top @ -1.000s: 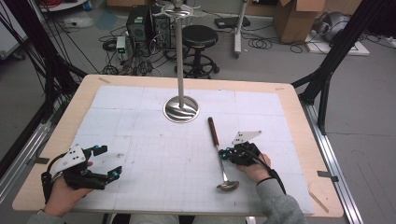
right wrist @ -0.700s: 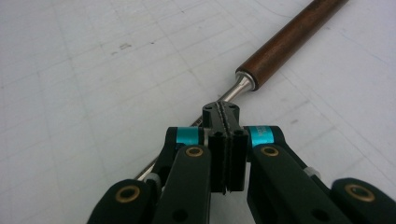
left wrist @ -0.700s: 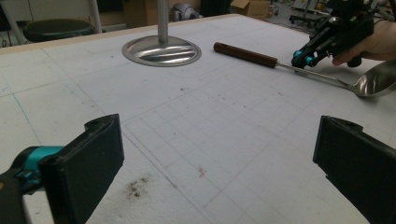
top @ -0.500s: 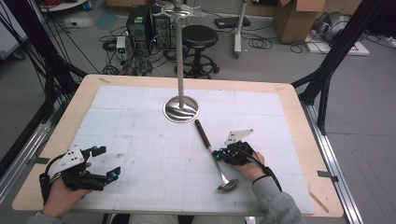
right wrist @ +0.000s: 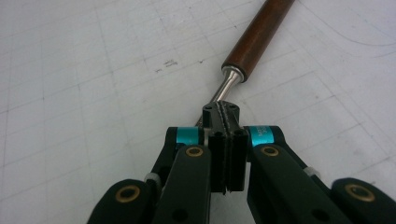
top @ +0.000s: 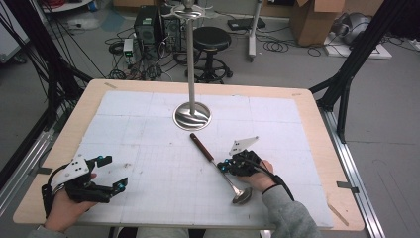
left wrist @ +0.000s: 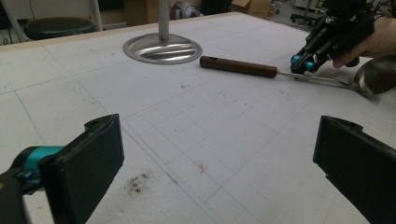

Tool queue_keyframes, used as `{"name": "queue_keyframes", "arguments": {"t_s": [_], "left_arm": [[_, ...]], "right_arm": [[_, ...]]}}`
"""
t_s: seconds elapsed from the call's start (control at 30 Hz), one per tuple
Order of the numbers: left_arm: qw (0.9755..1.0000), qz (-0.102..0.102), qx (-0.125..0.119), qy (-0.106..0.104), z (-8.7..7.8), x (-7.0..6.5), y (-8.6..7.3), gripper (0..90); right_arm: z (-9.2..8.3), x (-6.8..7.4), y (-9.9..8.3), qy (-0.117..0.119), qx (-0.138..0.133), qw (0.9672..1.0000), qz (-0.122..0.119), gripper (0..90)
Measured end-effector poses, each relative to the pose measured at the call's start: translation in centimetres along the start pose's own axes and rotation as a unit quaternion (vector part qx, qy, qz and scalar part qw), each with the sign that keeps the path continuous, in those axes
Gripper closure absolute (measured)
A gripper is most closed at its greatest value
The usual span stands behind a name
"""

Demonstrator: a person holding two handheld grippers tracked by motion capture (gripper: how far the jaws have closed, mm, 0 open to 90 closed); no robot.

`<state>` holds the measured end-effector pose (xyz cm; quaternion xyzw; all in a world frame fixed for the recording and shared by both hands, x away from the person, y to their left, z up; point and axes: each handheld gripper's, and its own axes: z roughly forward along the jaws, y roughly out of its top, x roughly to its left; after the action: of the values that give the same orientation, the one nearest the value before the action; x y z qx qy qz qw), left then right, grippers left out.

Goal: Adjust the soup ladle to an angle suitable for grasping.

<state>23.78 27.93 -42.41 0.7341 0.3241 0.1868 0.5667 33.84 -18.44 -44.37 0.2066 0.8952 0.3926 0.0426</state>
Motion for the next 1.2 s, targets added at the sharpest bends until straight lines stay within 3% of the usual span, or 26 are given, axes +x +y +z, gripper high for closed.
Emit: {"name": "queue_keyframes", "arguments": {"t_s": [0.17, 0.57, 1.2], "left_arm": [[1.0, 0.0, -0.001, -0.001, 0.0, 0.0, 0.0, 2.4], [1.0, -0.001, 0.001, 0.001, -0.1, 0.0, -0.1, 2.4], [1.0, -0.003, 0.002, 0.005, -0.4, 0.0, -0.2, 2.4]], "right_arm": [[0.1, 0.1, 0.2, 0.01, 0.005, 0.9999, 0.004, 90.0], [0.9, 0.9, 1.3, 0.03, 0.024, 0.9987, -0.034, 90.0], [1.8, 2.1, 2.3, 0.083, 0.044, 0.9933, -0.067, 90.0]]}}
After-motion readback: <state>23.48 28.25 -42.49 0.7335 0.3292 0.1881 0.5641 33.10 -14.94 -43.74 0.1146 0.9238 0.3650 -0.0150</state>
